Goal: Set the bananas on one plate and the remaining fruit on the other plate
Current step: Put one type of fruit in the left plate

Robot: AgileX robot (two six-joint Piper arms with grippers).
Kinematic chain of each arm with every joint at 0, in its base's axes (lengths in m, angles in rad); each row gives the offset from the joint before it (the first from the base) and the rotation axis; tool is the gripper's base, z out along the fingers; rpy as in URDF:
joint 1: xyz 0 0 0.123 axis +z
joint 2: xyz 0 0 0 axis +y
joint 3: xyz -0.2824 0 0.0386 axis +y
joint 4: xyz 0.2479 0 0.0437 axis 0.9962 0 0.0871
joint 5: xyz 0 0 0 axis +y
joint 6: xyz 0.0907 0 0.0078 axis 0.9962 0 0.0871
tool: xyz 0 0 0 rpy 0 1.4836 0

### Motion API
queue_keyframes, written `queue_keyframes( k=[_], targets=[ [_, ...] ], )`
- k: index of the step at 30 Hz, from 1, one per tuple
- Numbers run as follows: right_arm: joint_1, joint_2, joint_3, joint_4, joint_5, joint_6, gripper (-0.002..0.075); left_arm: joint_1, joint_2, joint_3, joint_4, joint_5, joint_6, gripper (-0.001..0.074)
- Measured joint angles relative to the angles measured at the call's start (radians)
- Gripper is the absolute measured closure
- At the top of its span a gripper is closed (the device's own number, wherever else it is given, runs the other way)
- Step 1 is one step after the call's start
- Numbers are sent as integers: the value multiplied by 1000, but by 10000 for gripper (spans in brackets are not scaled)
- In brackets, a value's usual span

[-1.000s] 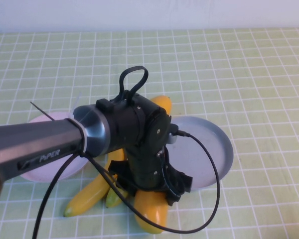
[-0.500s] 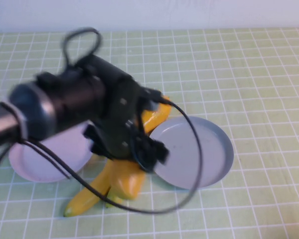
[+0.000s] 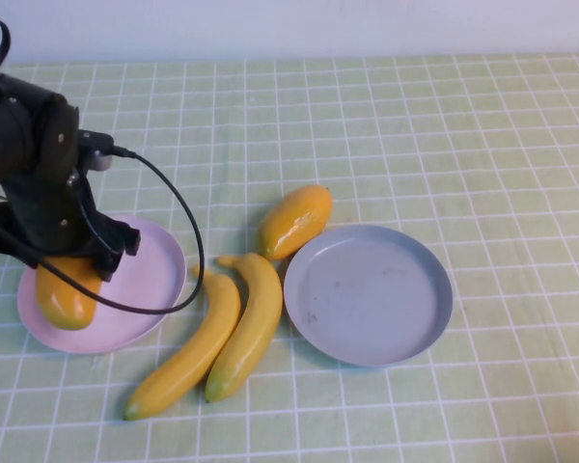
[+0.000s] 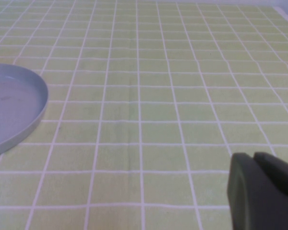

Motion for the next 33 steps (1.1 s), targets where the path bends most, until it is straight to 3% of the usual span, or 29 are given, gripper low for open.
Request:
queue_keyframes(
  k=[6, 12, 18, 23, 28, 33],
  targets=[
    [0, 0, 0, 0, 0, 0, 742, 22, 50, 0, 0, -21, 32, 165],
    [0, 0, 0, 0, 0, 0, 742, 24, 63, 0, 16, -67, 33, 69],
    [0, 0, 0, 0, 0, 0, 742, 20, 50, -40, 18, -50, 35, 66],
    [0, 0, 0, 0, 0, 0, 742, -68, 23, -144, 16, -35, 68, 66],
    [0, 0, 0, 0, 0, 0, 742, -180, 74, -326, -147, -60, 278, 73],
    [0, 0, 0, 0, 0, 0, 742, -237, 231, -517, -266, 37, 475, 81]
  ],
)
